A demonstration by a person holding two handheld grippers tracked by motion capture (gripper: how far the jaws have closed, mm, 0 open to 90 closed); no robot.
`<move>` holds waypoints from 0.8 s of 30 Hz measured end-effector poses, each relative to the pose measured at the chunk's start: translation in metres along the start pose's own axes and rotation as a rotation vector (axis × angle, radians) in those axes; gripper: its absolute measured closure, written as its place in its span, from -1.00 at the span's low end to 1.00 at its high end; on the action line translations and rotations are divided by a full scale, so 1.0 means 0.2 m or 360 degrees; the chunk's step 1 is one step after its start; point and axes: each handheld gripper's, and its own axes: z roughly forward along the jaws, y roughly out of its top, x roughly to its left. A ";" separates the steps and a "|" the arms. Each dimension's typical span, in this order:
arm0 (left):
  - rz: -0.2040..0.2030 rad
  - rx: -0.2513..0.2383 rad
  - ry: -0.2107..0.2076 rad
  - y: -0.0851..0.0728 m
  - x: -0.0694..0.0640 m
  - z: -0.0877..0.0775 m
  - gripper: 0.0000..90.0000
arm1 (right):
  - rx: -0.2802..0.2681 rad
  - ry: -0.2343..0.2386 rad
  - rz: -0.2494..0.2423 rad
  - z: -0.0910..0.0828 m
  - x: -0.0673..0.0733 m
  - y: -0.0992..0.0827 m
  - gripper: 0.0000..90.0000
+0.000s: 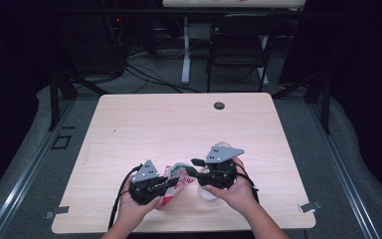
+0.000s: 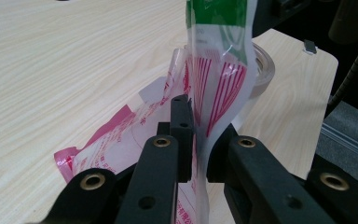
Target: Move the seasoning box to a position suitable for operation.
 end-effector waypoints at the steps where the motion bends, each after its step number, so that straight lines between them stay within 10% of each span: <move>1: 0.0003 0.0001 -0.0004 0.00 0.00 0.00 0.89 | 0.0006 0.0008 -0.0003 0.01 0.00 0.01 0.38; 24: -0.0026 0.0010 -0.0014 -0.02 0.03 0.01 0.76 | 0.0124 0.0084 -0.0056 0.10 0.01 0.01 0.75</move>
